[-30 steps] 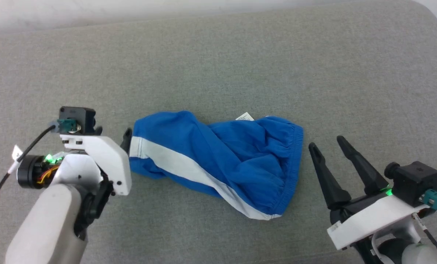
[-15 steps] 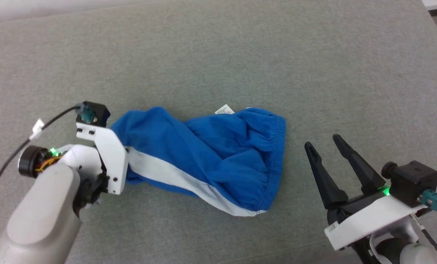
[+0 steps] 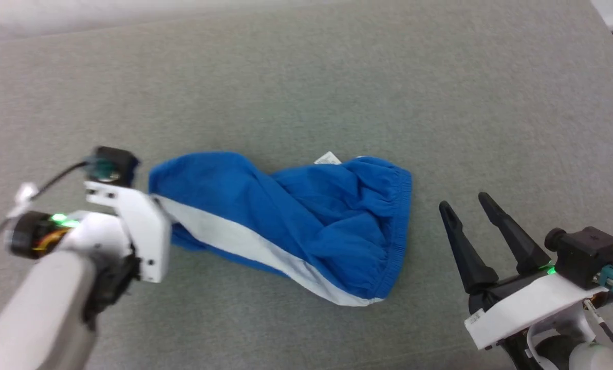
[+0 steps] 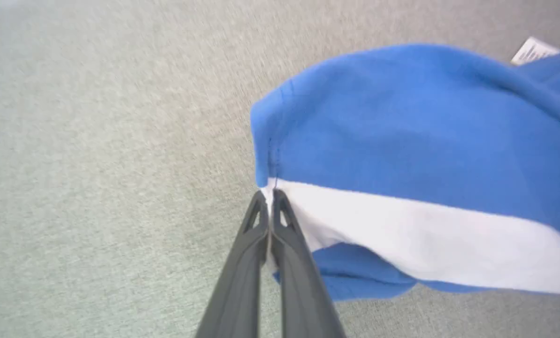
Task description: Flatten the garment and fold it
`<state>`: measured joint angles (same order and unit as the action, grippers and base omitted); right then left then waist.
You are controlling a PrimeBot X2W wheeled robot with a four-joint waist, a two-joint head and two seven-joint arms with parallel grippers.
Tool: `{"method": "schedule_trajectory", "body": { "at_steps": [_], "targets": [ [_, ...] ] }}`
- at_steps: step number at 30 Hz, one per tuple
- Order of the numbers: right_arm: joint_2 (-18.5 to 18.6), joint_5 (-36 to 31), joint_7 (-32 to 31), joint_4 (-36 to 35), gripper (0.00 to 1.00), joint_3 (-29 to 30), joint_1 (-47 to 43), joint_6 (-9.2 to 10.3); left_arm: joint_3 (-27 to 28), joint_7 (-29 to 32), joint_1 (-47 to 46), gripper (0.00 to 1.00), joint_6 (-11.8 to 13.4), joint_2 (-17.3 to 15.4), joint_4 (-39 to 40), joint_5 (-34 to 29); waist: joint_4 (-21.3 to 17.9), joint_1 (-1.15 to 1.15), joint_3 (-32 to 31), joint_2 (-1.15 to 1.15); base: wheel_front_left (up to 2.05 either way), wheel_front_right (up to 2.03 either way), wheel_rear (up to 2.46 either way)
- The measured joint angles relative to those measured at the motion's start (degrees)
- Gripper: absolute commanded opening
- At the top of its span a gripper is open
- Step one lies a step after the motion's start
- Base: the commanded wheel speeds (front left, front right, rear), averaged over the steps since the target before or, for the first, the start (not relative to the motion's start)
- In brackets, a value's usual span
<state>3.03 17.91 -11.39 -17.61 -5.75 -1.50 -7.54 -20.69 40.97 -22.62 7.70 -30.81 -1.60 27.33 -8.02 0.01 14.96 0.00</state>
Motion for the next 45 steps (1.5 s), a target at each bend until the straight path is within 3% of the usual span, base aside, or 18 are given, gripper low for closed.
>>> {"method": "schedule_trajectory", "body": {
  "at_steps": [7, 10, 14, 15, 16, 17, 23, 33, 39, 45],
  "targets": [
    [0.01, 0.35, -0.20, 0.45, 1.00, 0.60, -0.34, 0.00, 8.70, 0.32, 13.55, 0.00, 7.02, -5.54, 13.60, 2.74, 2.97, -0.01, -1.79, 0.00, 0.00, 0.00, 0.00],
    [-0.01, 0.41, -0.30, 0.86, 1.00, 0.22, -0.32, 0.00, 10.35, -1.12, 20.41, 0.00, 8.47, -5.21, 14.07, 4.86, 3.84, -0.01, -2.14, 0.00, 0.00, 0.00, 0.00],
    [-0.02, 0.41, -0.63, 1.41, 1.00, -0.38, -0.32, 0.00, 10.57, -6.31, 23.98, 0.00, 8.83, -1.62, 11.47, 5.93, 4.17, -0.01, -1.88, 0.00, 0.00, 0.00, 0.00],
    [-0.02, 0.41, -0.62, 1.47, 1.00, -0.56, -0.33, 0.00, 10.55, -7.86, 23.97, 0.24, 8.83, -0.76, 10.65, 5.87, 4.13, 0.00, -1.82, 0.00, 0.00, 0.00, 0.00],
    [-0.02, 0.41, -0.60, 1.55, 1.00, -0.79, -0.35, 0.00, 10.51, -9.45, 23.95, 0.70, 8.83, -0.08, 9.80, 5.81, 4.09, 0.00, -1.87, 0.00, 0.00, 0.00, 0.00],
    [-0.02, 0.41, -0.60, 1.64, 1.00, -1.04, -0.41, 0.00, 10.49, -10.87, 23.95, 1.00, 8.82, 0.41, 9.07, 5.72, 4.00, -0.01, -1.98, 0.00, 0.00, 0.00, 0.00],
    [-0.02, 0.81, -0.55, 2.11, 1.00, -1.23, -1.76, 0.00, 10.82, -21.70, 24.21, 1.00, 8.67, 2.18, 8.65, 2.88, 3.58, -0.01, -3.75, 0.00, 0.00, 0.00, 0.00],
    [-0.03, -0.79, -2.16, 2.09, 1.00, -1.98, -4.68, 0.00, 13.65, -41.85, 29.60, 1.00, 9.50, 5.31, 15.52, -1.29, 3.79, -0.01, -7.81, 0.00, 0.00, 0.00, 0.00],
    [0.13, -2.99, -6.52, 2.04, 1.00, -2.94, -6.24, 0.00, 14.68, -46.02, 32.60, 1.00, 10.07, 4.85, 18.19, -3.38, 4.71, -0.02, -9.50, 0.00, 0.00, 0.00, 0.00],
    [3.85, -2.40, -17.81, 5.59, 1.00, -7.15, -8.35, 0.00, 14.15, -44.55, 34.57, 1.00, 10.54, 3.46, 19.76, -4.52, 6.78, -0.02, -10.20, 0.01, 0.00, 0.00, 0.00]
  ]
}}
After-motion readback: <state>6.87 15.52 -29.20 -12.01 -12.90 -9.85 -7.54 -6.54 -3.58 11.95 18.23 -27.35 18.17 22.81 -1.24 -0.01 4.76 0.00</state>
